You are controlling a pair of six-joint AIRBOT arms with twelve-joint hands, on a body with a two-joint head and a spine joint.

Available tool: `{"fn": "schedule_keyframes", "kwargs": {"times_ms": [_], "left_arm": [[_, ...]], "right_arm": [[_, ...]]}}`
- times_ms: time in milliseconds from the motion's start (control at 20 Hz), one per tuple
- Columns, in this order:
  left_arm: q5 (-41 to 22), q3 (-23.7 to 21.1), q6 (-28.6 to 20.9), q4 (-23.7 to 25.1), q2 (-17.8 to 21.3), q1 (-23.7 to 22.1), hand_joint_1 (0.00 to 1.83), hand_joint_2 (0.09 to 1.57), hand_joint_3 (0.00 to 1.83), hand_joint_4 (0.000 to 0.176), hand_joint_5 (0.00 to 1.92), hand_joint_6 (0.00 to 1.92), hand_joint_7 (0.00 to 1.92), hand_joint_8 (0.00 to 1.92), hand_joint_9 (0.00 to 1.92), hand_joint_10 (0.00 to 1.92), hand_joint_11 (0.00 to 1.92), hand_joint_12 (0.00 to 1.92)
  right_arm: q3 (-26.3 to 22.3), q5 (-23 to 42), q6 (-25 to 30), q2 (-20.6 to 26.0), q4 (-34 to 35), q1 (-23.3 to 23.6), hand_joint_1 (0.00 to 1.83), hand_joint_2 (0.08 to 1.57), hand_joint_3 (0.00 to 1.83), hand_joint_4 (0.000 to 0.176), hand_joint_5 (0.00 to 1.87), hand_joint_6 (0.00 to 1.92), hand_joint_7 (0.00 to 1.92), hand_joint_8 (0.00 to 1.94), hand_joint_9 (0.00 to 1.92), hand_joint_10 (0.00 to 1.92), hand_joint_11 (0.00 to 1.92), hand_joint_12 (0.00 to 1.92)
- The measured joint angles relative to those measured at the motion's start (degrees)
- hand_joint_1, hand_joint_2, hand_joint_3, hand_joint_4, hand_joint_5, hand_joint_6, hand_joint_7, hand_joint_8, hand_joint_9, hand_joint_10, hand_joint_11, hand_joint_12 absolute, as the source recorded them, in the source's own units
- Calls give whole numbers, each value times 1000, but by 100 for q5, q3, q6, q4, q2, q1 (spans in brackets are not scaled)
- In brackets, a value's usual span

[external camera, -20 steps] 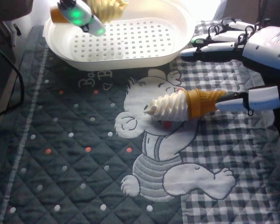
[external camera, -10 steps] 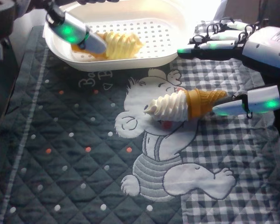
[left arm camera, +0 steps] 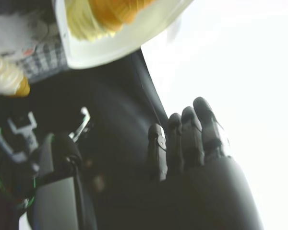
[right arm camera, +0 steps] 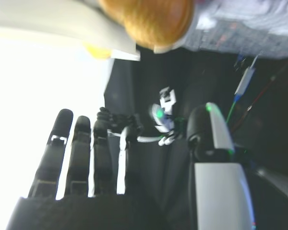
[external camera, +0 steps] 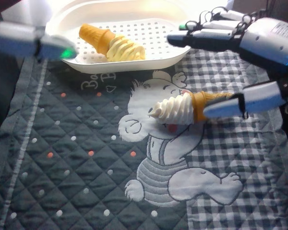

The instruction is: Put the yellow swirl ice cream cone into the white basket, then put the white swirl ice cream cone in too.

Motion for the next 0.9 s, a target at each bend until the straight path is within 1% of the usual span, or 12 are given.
{"fn": "schedule_keyframes", "kwargs": {"times_ms": [50,100,150,250,300,400,450,550,650,800,850,900], "left_arm": [[-380,-240,4,-179,229,387,819,838,2,48,319,1,253,2,210,5,0,658],[-649,-437,0,-378,404,702,816,837,1,32,323,1,274,4,237,10,0,768],[-887,-560,7,-501,507,975,816,837,1,32,323,1,274,4,237,10,0,768],[-1456,-750,13,-905,621,1464,763,876,6,24,294,0,254,2,224,2,0,708],[-1707,-802,0,-1010,634,1567,786,882,7,15,292,0,255,3,236,7,0,704],[-2232,-916,-68,-1126,638,1808,831,871,0,5,310,3,277,6,260,11,0,764],[-2387,-970,-120,-1126,638,1939,834,860,0,0,329,6,291,6,273,11,0,818],[-2555,-1027,-177,-1182,638,2151,860,854,0,0,336,4,283,1,246,0,0,767],[-2658,-1034,-221,-1403,638,2330,885,849,0,0,344,3,272,0,234,1,0,731],[-2747,-1034,-326,-1589,619,2507,849,865,5,3,347,3,285,5,245,5,0,733],[-2765,-1034,-328,-1587,612,2511,844,869,4,1,346,2,278,1,234,3,0,700],[-2800,-1036,-330,-1587,608,2509,835,865,1,11,345,0,275,0,229,1,0,694]], "right_arm": [[2,-11,0,-57,-7,0,868,824,0,126,264,0,214,0,301,0,18,1023],[11,-7,0,-114,0,0,889,818,0,104,279,0,239,0,317,2,40,990],[20,-13,0,-160,-7,0,889,818,0,104,279,0,239,0,317,2,40,990],[24,-70,0,-223,-46,0,904,828,1,142,262,0,211,0,329,6,2,1029],[24,-111,0,-245,-63,4,927,822,0,143,273,2,222,2,337,5,0,1072],[90,-264,2,-337,-149,4,974,833,2,150,274,2,192,2,274,4,0,939],[144,-402,2,-409,-201,4,993,836,1,143,281,2,194,3,273,5,0,941],[280,-780,0,-595,-409,42,1031,831,0,135,297,0,215,1,305,6,0,1023],[378,-1051,0,-752,-503,101,1059,816,0,152,307,1,233,4,344,13,0,1062],[474,-1187,22,-839,-459,114,1086,808,0,151,329,7,264,11,450,47,67,1098],[492,-1204,26,-861,-459,114,1113,798,0,123,365,3,320,8,508,45,91,1155],[540,-1228,63,-909,-485,155,1167,830,8,70,426,10,413,17,593,54,146,1215]]}}
